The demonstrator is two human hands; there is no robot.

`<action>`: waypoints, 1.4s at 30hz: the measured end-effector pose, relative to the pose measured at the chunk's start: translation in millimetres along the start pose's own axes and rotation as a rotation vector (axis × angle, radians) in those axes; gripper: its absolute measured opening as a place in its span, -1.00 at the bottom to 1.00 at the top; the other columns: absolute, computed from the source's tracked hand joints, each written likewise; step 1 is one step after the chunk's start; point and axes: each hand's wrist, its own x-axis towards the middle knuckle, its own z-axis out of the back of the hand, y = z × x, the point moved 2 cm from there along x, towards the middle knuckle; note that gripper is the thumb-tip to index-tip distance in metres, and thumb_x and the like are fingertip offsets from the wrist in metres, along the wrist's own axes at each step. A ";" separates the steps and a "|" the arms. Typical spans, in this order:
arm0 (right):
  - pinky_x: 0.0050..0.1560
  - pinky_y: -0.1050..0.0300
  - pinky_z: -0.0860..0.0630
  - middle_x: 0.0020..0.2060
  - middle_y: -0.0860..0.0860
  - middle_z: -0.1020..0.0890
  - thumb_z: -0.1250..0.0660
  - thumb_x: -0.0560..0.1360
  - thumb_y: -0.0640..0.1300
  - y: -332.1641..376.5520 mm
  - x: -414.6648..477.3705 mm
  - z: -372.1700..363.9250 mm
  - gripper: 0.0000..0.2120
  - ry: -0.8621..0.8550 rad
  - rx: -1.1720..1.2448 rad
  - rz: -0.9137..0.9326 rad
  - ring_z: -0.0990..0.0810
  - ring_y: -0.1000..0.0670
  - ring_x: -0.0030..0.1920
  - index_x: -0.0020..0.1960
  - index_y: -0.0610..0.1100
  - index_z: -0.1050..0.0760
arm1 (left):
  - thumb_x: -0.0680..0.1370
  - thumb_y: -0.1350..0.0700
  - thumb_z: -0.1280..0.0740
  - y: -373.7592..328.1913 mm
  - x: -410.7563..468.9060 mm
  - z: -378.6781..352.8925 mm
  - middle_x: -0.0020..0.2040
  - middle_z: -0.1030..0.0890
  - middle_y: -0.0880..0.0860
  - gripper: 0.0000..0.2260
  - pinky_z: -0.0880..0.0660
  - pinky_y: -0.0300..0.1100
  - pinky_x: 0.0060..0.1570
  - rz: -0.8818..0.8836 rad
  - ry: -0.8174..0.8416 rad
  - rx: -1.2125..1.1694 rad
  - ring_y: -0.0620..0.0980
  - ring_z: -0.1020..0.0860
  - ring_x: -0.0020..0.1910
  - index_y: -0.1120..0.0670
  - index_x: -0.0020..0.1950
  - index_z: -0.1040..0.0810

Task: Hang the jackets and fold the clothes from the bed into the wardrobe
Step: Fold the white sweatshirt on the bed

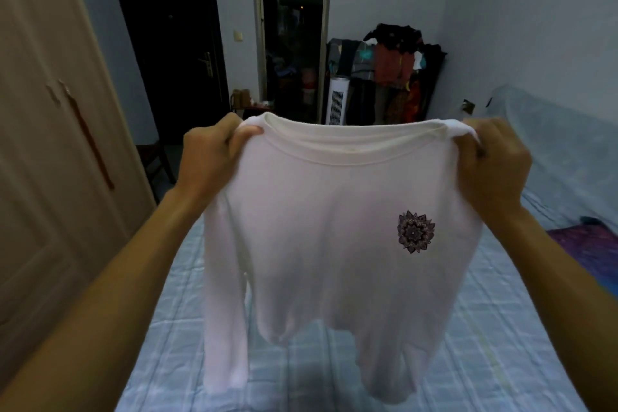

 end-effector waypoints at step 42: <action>0.36 -0.18 -0.26 0.41 -0.18 -0.33 -0.25 0.47 0.12 -128.0 -604.7 -274.2 -0.43 1.536 -0.040 -0.500 -0.28 -0.21 0.41 0.41 -0.08 -0.27 | 0.54 -0.33 -0.09 148.8 -516.2 -424.3 0.53 -0.14 0.15 -0.35 -0.12 0.20 0.40 0.372 1.424 0.152 0.15 -0.12 0.50 0.01 0.51 -0.16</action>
